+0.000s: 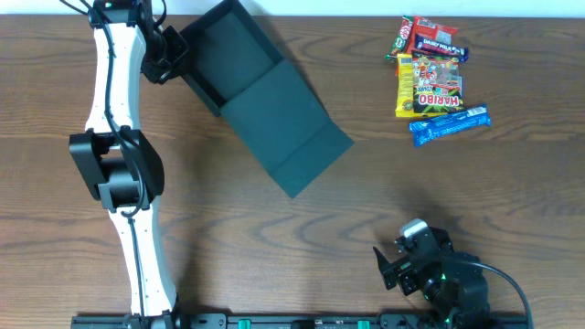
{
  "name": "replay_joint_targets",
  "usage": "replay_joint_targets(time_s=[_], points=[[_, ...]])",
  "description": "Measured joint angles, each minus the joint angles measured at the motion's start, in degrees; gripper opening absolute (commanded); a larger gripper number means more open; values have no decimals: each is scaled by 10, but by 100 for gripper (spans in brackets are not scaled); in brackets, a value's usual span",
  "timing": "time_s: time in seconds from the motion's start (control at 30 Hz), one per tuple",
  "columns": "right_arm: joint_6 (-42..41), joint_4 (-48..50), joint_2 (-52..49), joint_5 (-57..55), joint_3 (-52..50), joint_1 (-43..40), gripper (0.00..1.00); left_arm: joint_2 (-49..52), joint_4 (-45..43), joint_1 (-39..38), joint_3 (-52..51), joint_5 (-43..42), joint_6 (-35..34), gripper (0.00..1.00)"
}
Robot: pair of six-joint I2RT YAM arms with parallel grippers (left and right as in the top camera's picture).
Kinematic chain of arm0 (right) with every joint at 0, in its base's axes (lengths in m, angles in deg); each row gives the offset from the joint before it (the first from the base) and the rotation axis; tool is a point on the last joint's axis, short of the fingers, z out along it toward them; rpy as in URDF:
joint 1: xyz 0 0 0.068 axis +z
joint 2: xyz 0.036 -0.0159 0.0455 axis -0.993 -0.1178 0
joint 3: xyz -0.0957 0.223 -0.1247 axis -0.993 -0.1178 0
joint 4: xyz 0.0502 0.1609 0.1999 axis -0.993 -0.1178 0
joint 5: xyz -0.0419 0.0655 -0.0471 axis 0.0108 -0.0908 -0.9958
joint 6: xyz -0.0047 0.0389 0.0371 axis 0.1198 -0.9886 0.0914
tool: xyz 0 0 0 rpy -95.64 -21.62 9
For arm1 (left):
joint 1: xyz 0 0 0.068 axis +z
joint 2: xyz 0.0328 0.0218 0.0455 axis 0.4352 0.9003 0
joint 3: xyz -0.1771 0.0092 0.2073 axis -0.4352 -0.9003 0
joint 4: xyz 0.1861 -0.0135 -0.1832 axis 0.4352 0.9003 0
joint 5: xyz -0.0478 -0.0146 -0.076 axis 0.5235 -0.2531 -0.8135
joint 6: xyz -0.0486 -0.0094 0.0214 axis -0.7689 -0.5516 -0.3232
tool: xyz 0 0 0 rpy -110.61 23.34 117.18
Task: Pack container
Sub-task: 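Grip the box wall with the left gripper and drag it toward center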
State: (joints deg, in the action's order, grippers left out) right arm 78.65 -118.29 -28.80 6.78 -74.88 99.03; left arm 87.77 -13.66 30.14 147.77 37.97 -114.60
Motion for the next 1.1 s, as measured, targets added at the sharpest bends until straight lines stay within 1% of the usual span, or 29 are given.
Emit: replay_joint_targets(time_s=[0.1,0.2,0.33,0.47,0.53,0.63,0.8,0.93,1.1], points=[[0,0,0,0,0,0,99,0,23,1,0,7,0,6],[0,0,0,0,0,0,99,0,34,2,0,9,-16,6],[0,0,0,0,0,0,99,0,45,1,0,9,-59,6],[0,0,0,0,0,0,99,0,70,1,0,9,-122,6],[0,0,0,0,0,0,99,0,85,1,0,9,-143,6],[0,0,0,0,0,0,99,0,107,1,0,15,-155,6],[0,0,0,0,0,0,99,0,131,-3,0,38,-141,6],[0,0,0,0,0,0,99,-8,153,-8,0,60,-112,6],[0,0,0,0,0,0,99,-43,183,-10,0,94,-67,6]])
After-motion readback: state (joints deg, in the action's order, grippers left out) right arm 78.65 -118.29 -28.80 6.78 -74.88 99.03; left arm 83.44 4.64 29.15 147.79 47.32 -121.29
